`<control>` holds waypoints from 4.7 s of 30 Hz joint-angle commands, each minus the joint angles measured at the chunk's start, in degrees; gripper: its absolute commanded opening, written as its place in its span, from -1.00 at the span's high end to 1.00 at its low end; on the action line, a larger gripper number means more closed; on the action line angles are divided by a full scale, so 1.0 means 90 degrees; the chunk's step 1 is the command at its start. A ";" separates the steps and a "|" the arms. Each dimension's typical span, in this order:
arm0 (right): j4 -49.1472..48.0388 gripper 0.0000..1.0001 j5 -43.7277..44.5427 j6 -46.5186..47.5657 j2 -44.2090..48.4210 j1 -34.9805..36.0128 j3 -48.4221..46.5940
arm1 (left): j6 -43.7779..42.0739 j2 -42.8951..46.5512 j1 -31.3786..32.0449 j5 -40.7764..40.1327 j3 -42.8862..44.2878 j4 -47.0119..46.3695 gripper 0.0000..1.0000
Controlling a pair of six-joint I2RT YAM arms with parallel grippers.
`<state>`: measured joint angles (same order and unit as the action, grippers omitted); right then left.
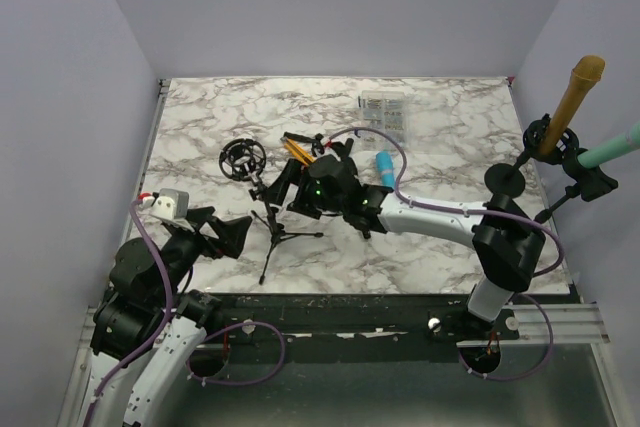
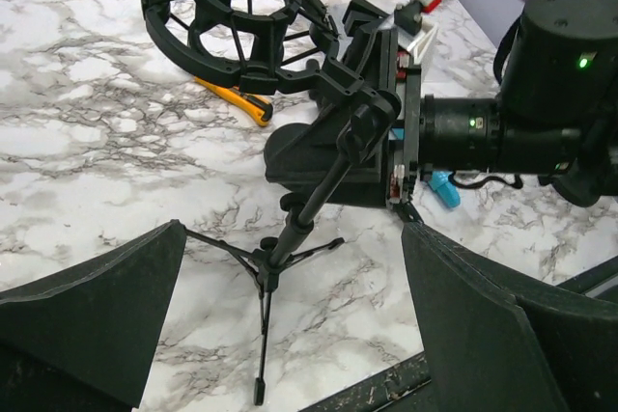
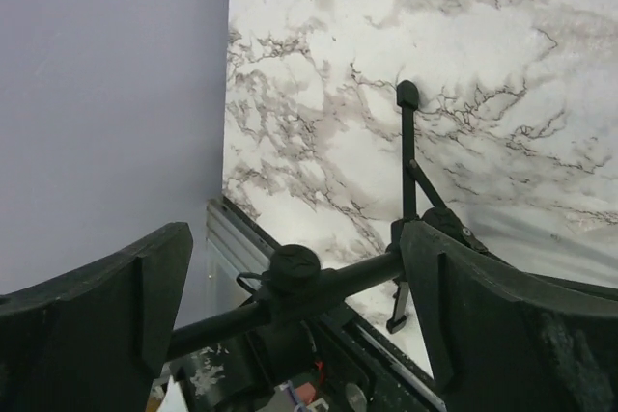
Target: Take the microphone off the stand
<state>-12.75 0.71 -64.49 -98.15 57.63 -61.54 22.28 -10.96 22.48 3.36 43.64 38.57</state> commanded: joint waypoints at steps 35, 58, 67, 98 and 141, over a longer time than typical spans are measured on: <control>0.2681 0.99 0.1568 -0.2056 -0.0151 0.0528 -0.0693 | -0.0308 0.0383 0.0002 -0.0319 -0.0101 -0.0094 -0.97; 0.2179 -0.38 0.1190 -0.1666 0.0728 0.0561 -0.0387 | -0.0416 0.0272 0.0002 -0.0324 -0.0087 -0.0355 -0.97; 0.2351 -0.18 0.0949 -0.2019 0.0099 0.0620 -0.0897 | -0.0513 0.0464 0.0002 -0.0531 -0.0233 -0.0294 -0.97; -0.5798 0.99 0.1215 -0.1324 -0.0948 0.0551 0.2927 | -0.0523 0.0745 0.0002 -0.0436 -0.0366 -0.0447 -0.97; 0.2340 0.29 0.0956 -0.1731 -0.0314 0.0653 -0.1068 | -0.0503 0.0689 0.0002 -0.0396 -0.0399 -0.0491 -0.97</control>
<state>6.15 9.69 -79.70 -99.85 62.78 -70.24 18.02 -4.25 22.48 0.16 40.66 35.22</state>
